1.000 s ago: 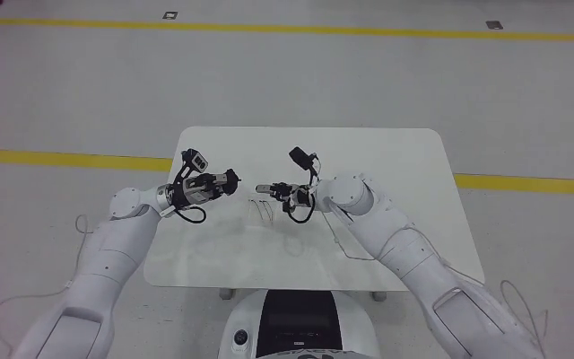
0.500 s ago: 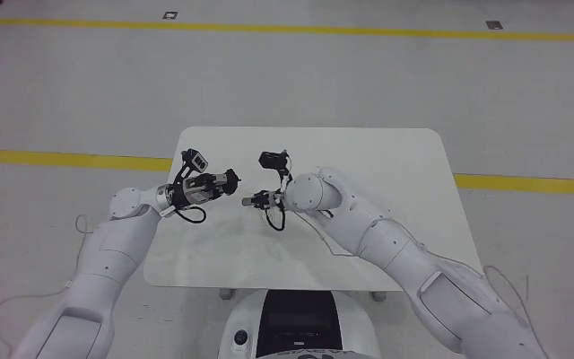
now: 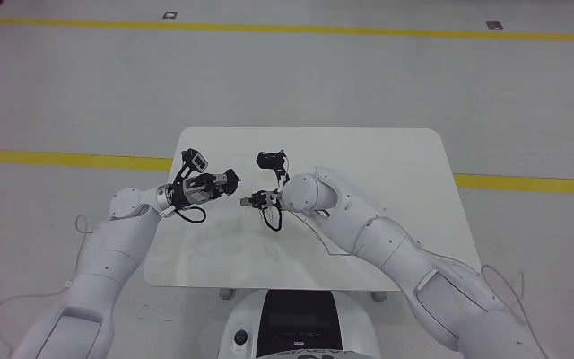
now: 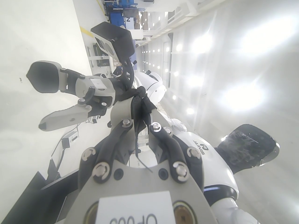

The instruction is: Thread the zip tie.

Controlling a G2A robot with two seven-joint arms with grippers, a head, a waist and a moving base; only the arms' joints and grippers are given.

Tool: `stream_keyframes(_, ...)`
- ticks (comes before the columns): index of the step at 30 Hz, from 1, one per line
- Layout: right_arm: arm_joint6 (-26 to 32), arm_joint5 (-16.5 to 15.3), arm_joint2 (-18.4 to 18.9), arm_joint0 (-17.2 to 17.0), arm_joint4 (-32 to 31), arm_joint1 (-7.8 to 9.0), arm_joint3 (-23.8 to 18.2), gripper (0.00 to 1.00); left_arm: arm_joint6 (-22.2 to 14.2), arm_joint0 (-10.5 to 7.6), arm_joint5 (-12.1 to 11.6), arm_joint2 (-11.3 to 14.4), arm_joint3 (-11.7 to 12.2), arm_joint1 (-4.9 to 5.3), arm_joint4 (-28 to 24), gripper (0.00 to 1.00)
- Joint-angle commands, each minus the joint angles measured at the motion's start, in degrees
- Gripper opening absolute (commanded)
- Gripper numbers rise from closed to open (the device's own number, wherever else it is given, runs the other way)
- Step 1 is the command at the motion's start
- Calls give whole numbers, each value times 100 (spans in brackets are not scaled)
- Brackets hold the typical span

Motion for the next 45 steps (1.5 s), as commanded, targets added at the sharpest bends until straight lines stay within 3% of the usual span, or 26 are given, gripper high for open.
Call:
stream_keyframes(1, 0, 0, 0, 0, 0, 0, 0, 100, 0, 0, 0, 0, 0, 0, 0, 0)
stream_keyframes(7, 0, 0, 0, 0, 0, 0, 0, 100, 0, 0, 0, 0, 0, 0, 0, 0)
stream_keyframes(9, 0, 0, 0, 0, 0, 0, 0, 100, 156, 33, 0, -13, -61, 8, 74, 0)
stream_keyframes(11, 0, 0, 0, 0, 0, 0, 0, 100, 273, 102, 0, -136, -114, 53, 238, 0)
stream_keyframes(19, 0, 0, 0, 0, 0, 0, 0, 100, 0, 436, 0, -815, -60, 212, 301, 0)
stream_keyframes(25, 0, 0, 0, 0, 0, 0, 0, 100, 0, 690, 0, -1093, -256, 271, 394, 0)
stream_keyframes(35, -27, -12, -2, -13, -12, 0, -5, 100, 0, 697, 0, -1106, -249, 270, 375, 0)
stream_keyframes(45, 450, 0, -346, 235, -1196, -159, -52, 100, 0, 697, 0, -1106, -249, 270, 375, 0)
